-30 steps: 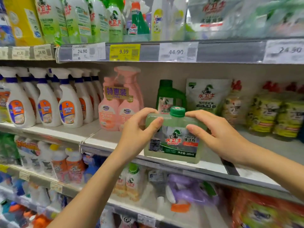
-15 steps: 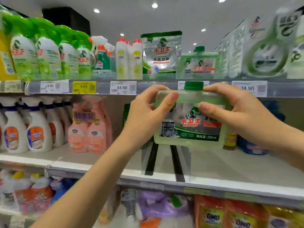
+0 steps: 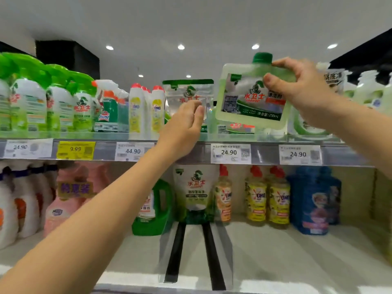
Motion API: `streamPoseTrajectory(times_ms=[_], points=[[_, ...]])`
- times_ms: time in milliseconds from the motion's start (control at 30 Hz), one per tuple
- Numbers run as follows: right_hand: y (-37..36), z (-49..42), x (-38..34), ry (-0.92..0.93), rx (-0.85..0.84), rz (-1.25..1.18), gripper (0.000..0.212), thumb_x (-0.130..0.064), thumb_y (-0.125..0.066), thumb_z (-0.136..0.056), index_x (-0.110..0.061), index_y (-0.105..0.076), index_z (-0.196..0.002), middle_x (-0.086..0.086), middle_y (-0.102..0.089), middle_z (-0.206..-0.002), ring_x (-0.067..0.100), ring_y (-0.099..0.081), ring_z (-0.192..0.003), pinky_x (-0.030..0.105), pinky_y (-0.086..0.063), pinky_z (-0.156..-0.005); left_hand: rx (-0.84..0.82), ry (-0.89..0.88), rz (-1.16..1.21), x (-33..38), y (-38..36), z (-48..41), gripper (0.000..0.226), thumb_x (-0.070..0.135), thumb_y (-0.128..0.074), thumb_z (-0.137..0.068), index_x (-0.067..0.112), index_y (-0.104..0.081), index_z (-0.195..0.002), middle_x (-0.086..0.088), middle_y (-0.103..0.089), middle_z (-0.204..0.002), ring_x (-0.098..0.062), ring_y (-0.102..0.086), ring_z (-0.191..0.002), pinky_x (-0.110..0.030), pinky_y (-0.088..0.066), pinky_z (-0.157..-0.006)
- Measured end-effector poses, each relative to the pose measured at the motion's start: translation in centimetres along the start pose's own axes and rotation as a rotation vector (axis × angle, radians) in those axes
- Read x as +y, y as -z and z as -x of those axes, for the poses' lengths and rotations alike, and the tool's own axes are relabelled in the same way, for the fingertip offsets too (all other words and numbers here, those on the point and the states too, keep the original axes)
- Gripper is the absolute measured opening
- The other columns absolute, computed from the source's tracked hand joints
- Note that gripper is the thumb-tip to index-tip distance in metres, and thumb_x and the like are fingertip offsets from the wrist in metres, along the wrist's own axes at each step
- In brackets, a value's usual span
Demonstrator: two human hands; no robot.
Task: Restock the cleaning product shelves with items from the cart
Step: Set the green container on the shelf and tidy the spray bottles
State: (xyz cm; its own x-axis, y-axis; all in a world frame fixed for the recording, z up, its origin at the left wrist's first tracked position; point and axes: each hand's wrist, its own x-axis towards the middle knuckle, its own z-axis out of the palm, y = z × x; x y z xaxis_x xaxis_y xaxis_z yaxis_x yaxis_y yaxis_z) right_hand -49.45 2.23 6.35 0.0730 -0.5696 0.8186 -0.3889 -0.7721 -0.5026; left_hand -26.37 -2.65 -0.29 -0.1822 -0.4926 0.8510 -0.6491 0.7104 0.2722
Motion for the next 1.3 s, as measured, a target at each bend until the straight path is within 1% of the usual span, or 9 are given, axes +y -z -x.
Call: streamPoseTrajectory(times_ms=[67, 133, 233, 433, 600, 700, 900, 1067, 1300], points=[[-0.5, -1.1, 0.9, -0.02, -0.02, 0.163, 0.025, -0.021, -0.059, -0.093, -0.015, -0.057, -0.118, 0.009, -0.046, -0.125, 0.024, -0.058, -0.106, 0.029, -0.055, -0.087, -0.002, -0.003, -0.148, -0.8, -0.5, 0.0, 0.038, 0.034, -0.025, -0.106, 0.013, -0.051, -0.124, -0.003, -0.061, -0.113, -0.019, -0.058, -0.098, -0.036, -0.047, -0.079], [-1.2, -1.4, 1.8, -0.021, -0.045, 0.331, 0.031, -0.024, -0.06, -0.093, -0.017, -0.056, -0.123, 0.002, -0.037, -0.127, 0.02, -0.05, -0.107, 0.016, -0.052, -0.076, 0.054, -0.051, -0.435, -1.6, -1.4, 0.4, 0.037, 0.034, -0.023, -0.105, 0.015, -0.054, -0.103, 0.002, -0.058, -0.084, -0.02, -0.059, -0.076, -0.028, -0.036, -0.055], [-2.0, -0.9, 3.4, -0.059, -0.075, 0.296, 0.033, -0.022, -0.058, -0.094, -0.015, -0.054, -0.125, 0.001, -0.041, -0.122, 0.012, -0.05, -0.1, 0.012, -0.047, -0.068, 0.116, -0.068, -0.546, -1.9, -2.0, 0.8, 0.031, 0.03, -0.026, -0.104, 0.018, -0.042, -0.081, 0.009, -0.037, -0.061, -0.014, -0.043, -0.056, -0.027, -0.023, -0.047], [-1.9, -1.3, 3.8, -0.211, -0.257, 0.081, 0.019, -0.028, -0.057, -0.087, -0.026, -0.057, -0.106, 0.002, -0.063, -0.108, 0.008, -0.061, -0.086, 0.016, -0.051, -0.068, 0.172, -0.096, -0.546, -2.1, -2.1, 0.8, 0.03, 0.031, -0.022, -0.099, 0.02, -0.041, -0.078, 0.009, -0.04, -0.064, -0.014, -0.041, -0.054, -0.027, -0.019, -0.046], [-1.2, -2.1, 4.4, -0.02, -0.359, 0.803, 0.099, -0.063, -0.062, -0.053, -0.018, -0.038, -0.137, -0.007, -0.03, -0.121, 0.011, -0.032, -0.114, 0.031, -0.033, -0.099, 0.235, -0.161, -0.513, -2.4, -2.5, 0.9, 0.031, 0.032, -0.025, -0.097, 0.02, -0.037, -0.071, 0.011, -0.029, -0.057, -0.013, -0.036, -0.047, -0.026, -0.017, -0.044], [-1.9, -2.2, 4.4, 0.017, -0.356, 0.916, 0.114, -0.068, -0.06, -0.046, -0.015, -0.032, -0.143, 0.001, -0.035, -0.129, 0.014, -0.03, -0.116, 0.038, -0.033, -0.101, 0.281, -0.183, -0.503, -2.7, -2.7, 0.9, 0.031, 0.03, -0.029, -0.098, 0.019, -0.038, -0.07, 0.009, -0.034, -0.058, -0.016, -0.037, -0.046, -0.024, -0.016, -0.044], [-2.9, -3.5, 5.7, -0.046, -0.357, 0.977, 0.105, -0.053, -0.074, -0.067, -0.012, -0.023, -0.149, 0.008, -0.035, -0.145, 0.023, -0.037, -0.127, 0.039, -0.033, -0.108, 0.278, -0.202, -0.498, -2.6, -2.5, 1.1, 0.032, 0.031, -0.028, -0.099, 0.02, -0.037, -0.07, 0.011, -0.031, -0.056, -0.013, -0.036, -0.046, -0.024, -0.014, -0.045], [-3.4, -4.3, 7.0, -0.057, -0.362, 0.99, 0.109, -0.047, -0.075, -0.073, -0.012, -0.01, -0.153, 0.008, -0.019, -0.157, 0.027, -0.021, -0.143, 0.041, -0.02, -0.117, 0.291, -0.202, -0.515, -2.7, -2.7, 1.0, 0.032, 0.029, -0.03, -0.099, 0.019, -0.038, -0.07, 0.01, -0.033, -0.056, -0.015, -0.034, -0.046, -0.023, -0.013, -0.044], [-4.1, -5.3, 8.9, -0.058, -0.365, 0.943, 0.098, -0.037, -0.077, -0.076, -0.012, -0.017, -0.15, 0.013, -0.03, -0.146, 0.029, -0.034, -0.131, 0.046, -0.031, -0.112, 0.297, -0.206, -0.514, -2.7, -2.7, 1.0, 0.031, 0.028, -0.031, -0.098, 0.019, -0.037, -0.07, 0.008, -0.035, -0.056, -0.016, -0.036, -0.046, -0.023, -0.012, -0.045]])
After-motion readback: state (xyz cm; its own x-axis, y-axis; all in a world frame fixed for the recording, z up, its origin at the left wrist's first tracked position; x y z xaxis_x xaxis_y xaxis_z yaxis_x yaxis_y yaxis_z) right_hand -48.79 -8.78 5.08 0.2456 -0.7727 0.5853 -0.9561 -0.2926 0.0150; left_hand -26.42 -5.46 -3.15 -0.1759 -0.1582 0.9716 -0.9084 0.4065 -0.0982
